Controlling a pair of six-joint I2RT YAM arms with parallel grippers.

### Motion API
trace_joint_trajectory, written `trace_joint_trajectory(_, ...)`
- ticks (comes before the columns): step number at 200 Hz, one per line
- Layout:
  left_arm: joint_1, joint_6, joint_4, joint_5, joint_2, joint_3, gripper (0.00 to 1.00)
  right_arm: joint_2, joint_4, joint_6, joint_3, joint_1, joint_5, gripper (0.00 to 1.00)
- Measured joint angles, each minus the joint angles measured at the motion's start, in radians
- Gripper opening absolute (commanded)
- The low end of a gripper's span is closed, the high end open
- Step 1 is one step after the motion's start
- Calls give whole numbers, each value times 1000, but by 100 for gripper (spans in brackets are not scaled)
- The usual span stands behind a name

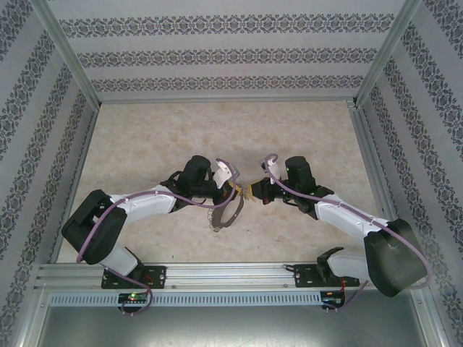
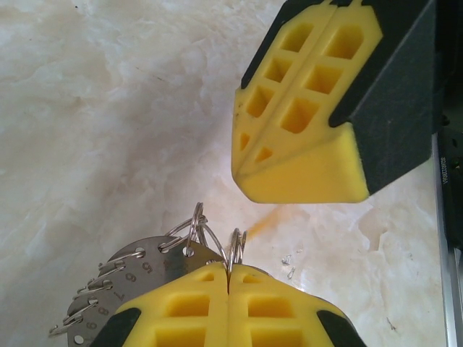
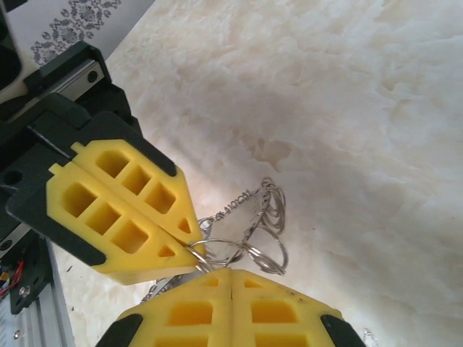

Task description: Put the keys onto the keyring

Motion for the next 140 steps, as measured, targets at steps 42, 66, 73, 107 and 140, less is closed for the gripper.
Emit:
trace_joint_trajectory(42,0,0,0,-2,-9,0,0,0,9,0,-10,0,8,0)
trace_joint_trajectory(66,0,0,0,-2,-10,0,0,-1,12,5,-13,0,11,0)
trace_joint_trajectory(73,0,0,0,-2,-10,0,0,-2,15,10,-14,0,12,0)
trace_joint_trajectory(107,0,0,1,-3,-10,-1,0,-26,29,45,-46,-3,27,19)
trace_joint_trajectory(140,0,0,10,-2,-13,-3,0,-48,60,76,-70,-19,14,29)
